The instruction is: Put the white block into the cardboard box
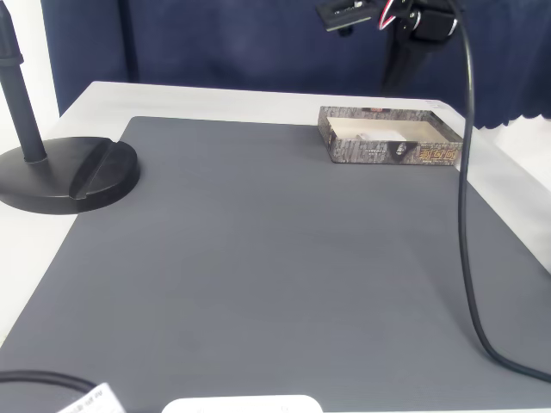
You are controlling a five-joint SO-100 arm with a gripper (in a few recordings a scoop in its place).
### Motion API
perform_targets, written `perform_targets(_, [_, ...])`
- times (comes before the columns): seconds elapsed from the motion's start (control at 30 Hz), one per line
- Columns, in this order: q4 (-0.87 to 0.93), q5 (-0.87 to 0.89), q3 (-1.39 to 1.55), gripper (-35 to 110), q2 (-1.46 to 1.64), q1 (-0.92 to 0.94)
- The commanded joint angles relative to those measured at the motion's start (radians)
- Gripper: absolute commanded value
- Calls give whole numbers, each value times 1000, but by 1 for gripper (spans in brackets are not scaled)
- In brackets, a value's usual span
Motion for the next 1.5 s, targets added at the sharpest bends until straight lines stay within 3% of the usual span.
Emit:
perform_targets(0.0, [-21, -158, 172, -2, 216, -118])
perform_targets(0.3, [-72, -566, 480, -2, 431, -434])
perform_targets(0.63, [-273, -865, 833, -2, 658, -667])
perform_targets(1.07, [-732, -988, 1424, -2, 973, -853])
perform_targets(1.47, [-713, -994, 1690, -2, 1325, -857])
